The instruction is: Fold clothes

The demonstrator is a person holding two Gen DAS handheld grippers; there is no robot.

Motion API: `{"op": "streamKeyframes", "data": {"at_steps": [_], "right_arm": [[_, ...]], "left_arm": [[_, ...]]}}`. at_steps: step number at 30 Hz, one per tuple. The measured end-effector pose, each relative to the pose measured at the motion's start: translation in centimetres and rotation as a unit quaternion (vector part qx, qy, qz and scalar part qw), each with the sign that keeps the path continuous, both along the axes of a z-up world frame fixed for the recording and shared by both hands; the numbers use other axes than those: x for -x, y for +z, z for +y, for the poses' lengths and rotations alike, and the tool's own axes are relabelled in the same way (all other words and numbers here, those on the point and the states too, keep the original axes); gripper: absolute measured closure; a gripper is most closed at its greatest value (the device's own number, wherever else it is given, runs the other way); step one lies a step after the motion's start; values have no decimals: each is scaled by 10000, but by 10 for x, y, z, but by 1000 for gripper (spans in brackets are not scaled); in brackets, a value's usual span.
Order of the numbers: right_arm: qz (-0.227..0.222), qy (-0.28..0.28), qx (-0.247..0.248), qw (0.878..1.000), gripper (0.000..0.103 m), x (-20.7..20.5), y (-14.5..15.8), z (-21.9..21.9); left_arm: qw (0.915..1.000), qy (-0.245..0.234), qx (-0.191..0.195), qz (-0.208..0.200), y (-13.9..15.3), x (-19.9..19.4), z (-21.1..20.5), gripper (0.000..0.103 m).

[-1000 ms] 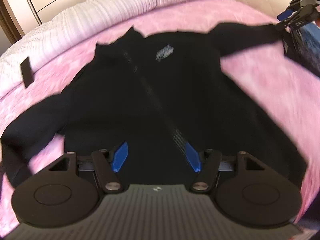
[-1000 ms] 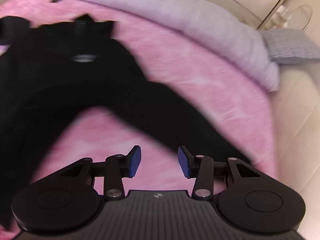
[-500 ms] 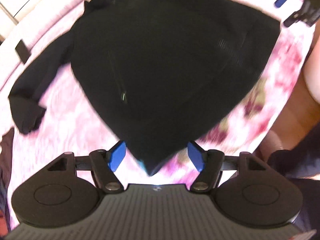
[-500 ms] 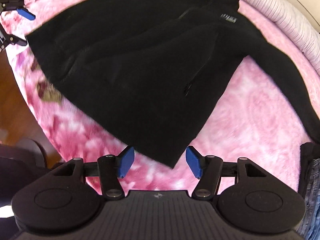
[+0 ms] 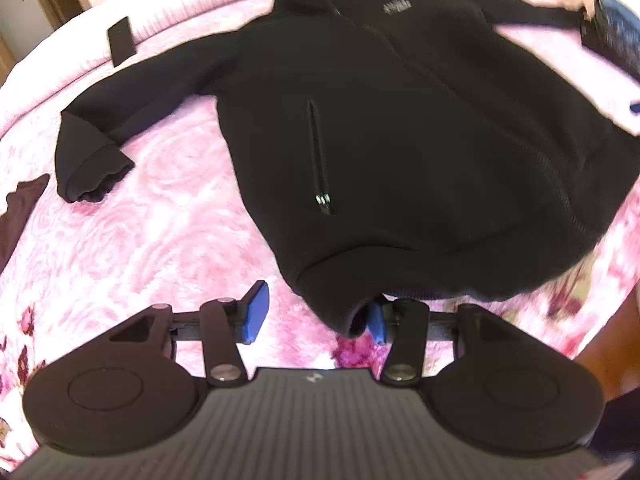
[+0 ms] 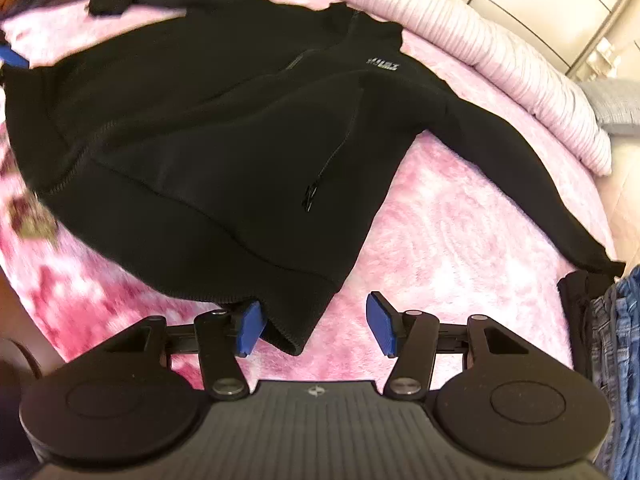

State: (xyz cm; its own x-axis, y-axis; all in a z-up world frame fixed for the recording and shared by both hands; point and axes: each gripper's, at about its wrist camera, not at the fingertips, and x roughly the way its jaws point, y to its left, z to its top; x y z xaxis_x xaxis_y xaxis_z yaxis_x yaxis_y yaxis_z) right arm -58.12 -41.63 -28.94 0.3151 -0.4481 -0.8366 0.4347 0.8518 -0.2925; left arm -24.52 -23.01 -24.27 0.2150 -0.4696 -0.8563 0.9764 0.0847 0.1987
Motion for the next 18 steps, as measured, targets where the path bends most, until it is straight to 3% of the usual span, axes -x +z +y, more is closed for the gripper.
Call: {"op": "streamKeyframes", "data": {"at_steps": [2,3,7,13,14,18], "right_arm": [[3,14,-18,10000,55,-1,-8,0],[-34,-2,-30,10000,63,-1,-12,-2],[-299,-67,57,9995,99,0,-7,-5],[-203,-750,-73,9969,102,36,27,-26],[-125,-771,-135,9969,102,41,24,-24],[83,-816,-353,9960,102,48,6,-19]], "left_arm": [[10000,8,-70,-30,-9,6,-4,57],[9999,67,-85,-6,-13,6,-5,59],[9985,514,117,138,-10,-1,-7,87],[9977,648,171,28,27,1,-2,93],[9973,725,53,-35,24,3,0,103],[9904,1306,-452,11,-1,-5,15,103]]}}
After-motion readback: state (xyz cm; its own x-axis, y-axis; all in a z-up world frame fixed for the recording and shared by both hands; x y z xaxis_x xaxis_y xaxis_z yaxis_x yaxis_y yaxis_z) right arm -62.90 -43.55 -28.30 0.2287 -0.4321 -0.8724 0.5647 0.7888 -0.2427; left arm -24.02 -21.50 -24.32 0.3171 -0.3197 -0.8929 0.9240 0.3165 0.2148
